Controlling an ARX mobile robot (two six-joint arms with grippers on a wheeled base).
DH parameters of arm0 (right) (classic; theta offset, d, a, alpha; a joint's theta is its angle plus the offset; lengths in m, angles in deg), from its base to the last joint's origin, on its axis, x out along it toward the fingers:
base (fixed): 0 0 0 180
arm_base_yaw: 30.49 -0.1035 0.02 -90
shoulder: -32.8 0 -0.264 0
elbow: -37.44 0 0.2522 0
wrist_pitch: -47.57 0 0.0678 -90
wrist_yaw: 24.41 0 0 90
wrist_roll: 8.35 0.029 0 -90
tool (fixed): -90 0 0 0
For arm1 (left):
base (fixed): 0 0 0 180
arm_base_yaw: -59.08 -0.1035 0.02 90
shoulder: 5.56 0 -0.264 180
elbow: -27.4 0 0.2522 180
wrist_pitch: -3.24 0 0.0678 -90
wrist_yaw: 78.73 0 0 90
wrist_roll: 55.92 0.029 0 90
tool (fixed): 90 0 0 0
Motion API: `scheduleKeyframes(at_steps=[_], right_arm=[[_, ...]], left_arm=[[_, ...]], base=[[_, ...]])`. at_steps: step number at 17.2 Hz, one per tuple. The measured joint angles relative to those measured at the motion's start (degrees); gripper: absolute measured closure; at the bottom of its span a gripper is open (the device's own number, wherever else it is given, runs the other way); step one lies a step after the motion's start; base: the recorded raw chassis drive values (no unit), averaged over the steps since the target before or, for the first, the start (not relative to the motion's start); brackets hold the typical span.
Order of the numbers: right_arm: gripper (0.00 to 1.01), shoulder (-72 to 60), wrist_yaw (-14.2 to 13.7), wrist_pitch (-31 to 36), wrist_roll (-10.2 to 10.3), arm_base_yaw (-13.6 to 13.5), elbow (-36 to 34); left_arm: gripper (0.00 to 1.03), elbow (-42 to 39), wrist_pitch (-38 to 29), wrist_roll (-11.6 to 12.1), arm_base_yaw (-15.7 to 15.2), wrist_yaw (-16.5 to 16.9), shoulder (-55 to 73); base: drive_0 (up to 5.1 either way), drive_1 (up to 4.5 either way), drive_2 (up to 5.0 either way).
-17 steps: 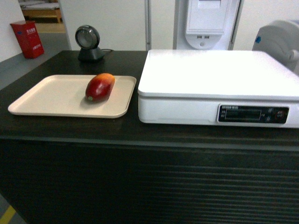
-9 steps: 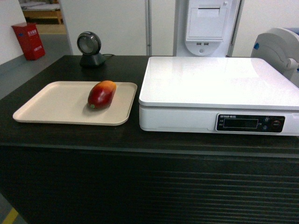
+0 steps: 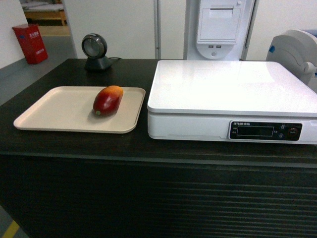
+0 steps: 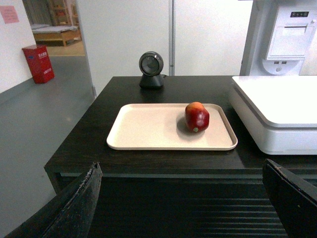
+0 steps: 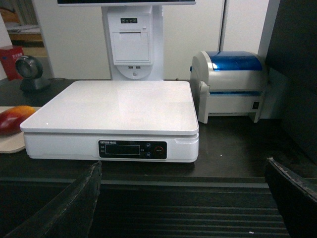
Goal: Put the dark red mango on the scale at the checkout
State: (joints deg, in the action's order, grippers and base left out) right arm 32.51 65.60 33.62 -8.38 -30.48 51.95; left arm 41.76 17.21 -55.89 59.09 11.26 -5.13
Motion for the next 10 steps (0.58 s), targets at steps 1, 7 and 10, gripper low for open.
scheduleKeyframes(at_steps=[1,7,10], right_arm=[[0.03,0.0,0.0,-0.02,0.0,0.0,0.0],[0.03,0.0,0.0,0.0,0.0,0.0,0.0],[0.03,0.0,0.02,0.0,0.0,0.0,0.0]], left_arm=[[0.05,0.0,0.0,-0.02,0.0,0.0,0.0],[0.05,7.02,5.38,3.61,8.46,-13.99,11.98],[0.05,11.91,-6.29,5.16,8.9,-12.11,21.44]], base=[[0.0,0.0,0.0],[0.0,0.0,0.0],[0.0,0.0,0.0]])
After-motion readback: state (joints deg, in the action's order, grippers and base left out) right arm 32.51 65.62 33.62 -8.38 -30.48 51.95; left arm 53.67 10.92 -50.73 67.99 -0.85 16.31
